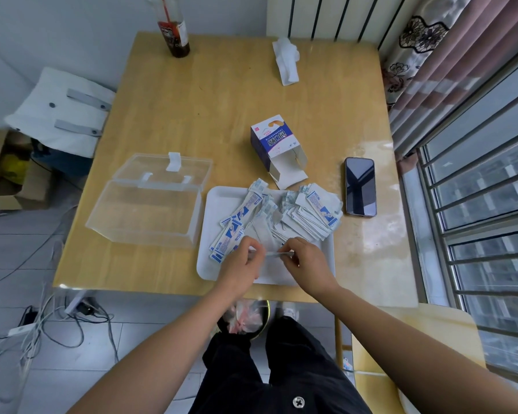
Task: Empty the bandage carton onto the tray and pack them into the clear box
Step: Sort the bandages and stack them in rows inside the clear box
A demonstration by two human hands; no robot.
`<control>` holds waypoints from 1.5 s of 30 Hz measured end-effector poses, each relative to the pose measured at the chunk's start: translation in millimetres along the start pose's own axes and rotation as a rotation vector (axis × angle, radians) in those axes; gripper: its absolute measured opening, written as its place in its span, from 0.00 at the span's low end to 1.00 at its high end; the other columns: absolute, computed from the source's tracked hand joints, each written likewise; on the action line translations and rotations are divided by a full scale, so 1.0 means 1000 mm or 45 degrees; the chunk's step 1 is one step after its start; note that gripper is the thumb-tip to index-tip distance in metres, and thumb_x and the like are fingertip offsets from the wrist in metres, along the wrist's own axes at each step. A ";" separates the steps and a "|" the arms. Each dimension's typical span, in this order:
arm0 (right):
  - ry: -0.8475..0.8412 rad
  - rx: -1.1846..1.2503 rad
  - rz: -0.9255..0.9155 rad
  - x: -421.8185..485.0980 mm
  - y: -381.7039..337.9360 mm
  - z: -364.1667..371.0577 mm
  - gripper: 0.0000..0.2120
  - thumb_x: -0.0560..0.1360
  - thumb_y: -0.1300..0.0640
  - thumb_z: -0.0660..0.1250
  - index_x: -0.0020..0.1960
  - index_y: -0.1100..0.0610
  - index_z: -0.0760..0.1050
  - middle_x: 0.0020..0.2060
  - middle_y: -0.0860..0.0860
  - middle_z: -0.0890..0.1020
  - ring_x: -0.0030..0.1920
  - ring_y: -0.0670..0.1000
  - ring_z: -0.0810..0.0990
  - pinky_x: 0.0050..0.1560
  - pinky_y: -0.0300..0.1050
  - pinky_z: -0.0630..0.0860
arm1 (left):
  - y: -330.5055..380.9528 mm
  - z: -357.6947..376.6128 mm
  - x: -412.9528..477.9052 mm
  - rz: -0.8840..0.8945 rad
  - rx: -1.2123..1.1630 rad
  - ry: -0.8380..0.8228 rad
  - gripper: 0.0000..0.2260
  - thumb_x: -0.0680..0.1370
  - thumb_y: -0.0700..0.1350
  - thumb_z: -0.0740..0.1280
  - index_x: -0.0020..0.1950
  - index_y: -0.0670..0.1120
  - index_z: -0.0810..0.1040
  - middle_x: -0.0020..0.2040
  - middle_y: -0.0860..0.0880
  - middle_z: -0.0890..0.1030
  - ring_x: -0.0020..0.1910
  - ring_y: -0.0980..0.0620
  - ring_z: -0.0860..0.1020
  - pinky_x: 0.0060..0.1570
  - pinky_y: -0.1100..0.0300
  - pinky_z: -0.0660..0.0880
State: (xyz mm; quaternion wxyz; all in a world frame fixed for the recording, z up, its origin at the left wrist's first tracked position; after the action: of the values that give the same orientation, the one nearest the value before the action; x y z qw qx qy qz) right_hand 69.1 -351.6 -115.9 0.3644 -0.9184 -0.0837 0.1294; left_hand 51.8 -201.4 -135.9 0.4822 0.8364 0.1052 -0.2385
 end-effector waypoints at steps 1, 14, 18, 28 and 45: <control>-0.007 -0.008 0.006 0.001 -0.002 -0.002 0.02 0.74 0.64 0.66 0.45 0.60 0.77 0.35 0.48 0.76 0.32 0.44 0.69 0.35 0.39 0.63 | -0.002 0.000 0.000 -0.057 -0.097 -0.039 0.08 0.81 0.53 0.59 0.50 0.50 0.70 0.43 0.46 0.81 0.32 0.51 0.77 0.33 0.60 0.71; -0.236 0.100 -0.073 -0.001 -0.039 0.010 0.04 0.81 0.58 0.57 0.54 0.54 0.69 0.36 0.50 0.77 0.34 0.49 0.72 0.37 0.47 0.70 | -0.001 -0.022 -0.009 -0.353 -0.579 0.097 0.12 0.81 0.54 0.56 0.43 0.48 0.65 0.32 0.51 0.63 0.27 0.52 0.62 0.23 0.64 0.60; -0.255 0.147 -0.172 0.002 -0.061 0.012 0.04 0.81 0.53 0.59 0.50 0.52 0.71 0.30 0.47 0.72 0.31 0.45 0.69 0.33 0.39 0.63 | 0.006 -0.041 -0.011 -0.237 -0.280 0.248 0.14 0.81 0.57 0.56 0.45 0.47 0.69 0.39 0.47 0.75 0.46 0.38 0.76 0.41 0.53 0.68; -0.080 0.328 -0.138 0.047 -0.121 0.005 0.10 0.81 0.55 0.59 0.43 0.55 0.73 0.27 0.45 0.72 0.29 0.44 0.70 0.34 0.42 0.66 | 0.019 -0.150 -0.034 -0.048 0.177 0.711 0.25 0.82 0.57 0.49 0.31 0.45 0.69 0.33 0.46 0.77 0.37 0.43 0.75 0.37 0.53 0.67; -0.332 -0.460 -0.278 0.076 -0.178 0.102 0.09 0.80 0.57 0.55 0.47 0.57 0.72 0.42 0.49 0.86 0.46 0.55 0.81 0.56 0.46 0.61 | -0.069 -0.226 -0.064 -0.069 0.610 0.961 0.09 0.74 0.42 0.67 0.55 0.47 0.78 0.52 0.46 0.76 0.53 0.45 0.71 0.49 0.54 0.71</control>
State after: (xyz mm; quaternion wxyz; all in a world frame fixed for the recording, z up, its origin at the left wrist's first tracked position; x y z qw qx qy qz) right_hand 100.5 -138.0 -77.9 0.1923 -0.9296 -0.2507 0.1896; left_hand 35.3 31.3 -60.9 0.1962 0.9499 0.2376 0.0532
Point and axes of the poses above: each hand's wrist, its own x-axis towards the middle knuckle, its own z-axis out of the palm, y = z × x, the point moved 7 cm from there along x, towards the middle knuckle
